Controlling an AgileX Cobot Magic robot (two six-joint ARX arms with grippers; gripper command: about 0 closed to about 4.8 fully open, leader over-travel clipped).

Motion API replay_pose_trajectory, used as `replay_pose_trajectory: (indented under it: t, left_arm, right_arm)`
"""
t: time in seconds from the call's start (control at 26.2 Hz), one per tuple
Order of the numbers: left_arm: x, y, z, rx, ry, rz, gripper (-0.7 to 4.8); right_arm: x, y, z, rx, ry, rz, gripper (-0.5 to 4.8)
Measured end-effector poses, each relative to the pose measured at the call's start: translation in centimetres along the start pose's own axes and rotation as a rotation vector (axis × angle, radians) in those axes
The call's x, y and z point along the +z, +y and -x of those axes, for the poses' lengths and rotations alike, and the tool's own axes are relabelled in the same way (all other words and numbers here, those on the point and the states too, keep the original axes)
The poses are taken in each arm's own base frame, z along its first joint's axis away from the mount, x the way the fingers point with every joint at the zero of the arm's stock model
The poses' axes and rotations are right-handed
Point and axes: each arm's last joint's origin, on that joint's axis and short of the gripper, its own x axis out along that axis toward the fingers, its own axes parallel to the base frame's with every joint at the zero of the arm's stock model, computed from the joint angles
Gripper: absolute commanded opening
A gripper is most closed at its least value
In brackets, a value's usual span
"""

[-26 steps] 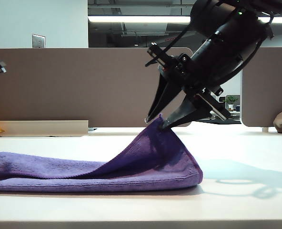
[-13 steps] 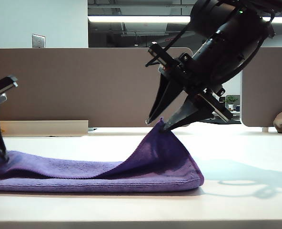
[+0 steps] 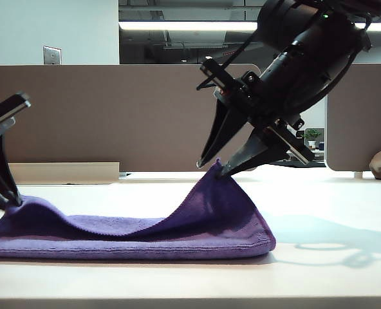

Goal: Fold the bottom of the cloth upward, then fold it vertically to form a square shape.

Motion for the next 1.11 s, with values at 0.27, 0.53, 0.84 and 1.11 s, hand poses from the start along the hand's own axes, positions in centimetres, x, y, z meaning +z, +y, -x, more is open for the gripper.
replay_pose_trajectory:
  t: [0.27, 0.53, 0.84, 1.11]
  left_arm:
    - [0.8, -0.4, 0.0, -0.037, -0.074, 0.004, 0.57]
    - [1.5, -0.5, -0.4, -0.066, -0.130, 0.016, 0.57]
    - [1.7, 0.1, -1.8, -0.069, -0.099, 0.033, 0.82]
    - [2.7, -0.5, -1.6, -0.149, -0.184, 0.059, 1.10]
  right_arm:
    - [-0.1, 0.0, 0.0, -0.003, 0.011, -0.006, 1.49]
    - [-0.1, 0.0, 0.0, -0.001, 0.012, -0.006, 1.50]
    - [-0.1, 0.0, 0.0, -0.001, 0.012, -0.006, 1.96]
    - [-0.1, 0.0, 0.0, -0.001, 0.011, -0.006, 2.22]
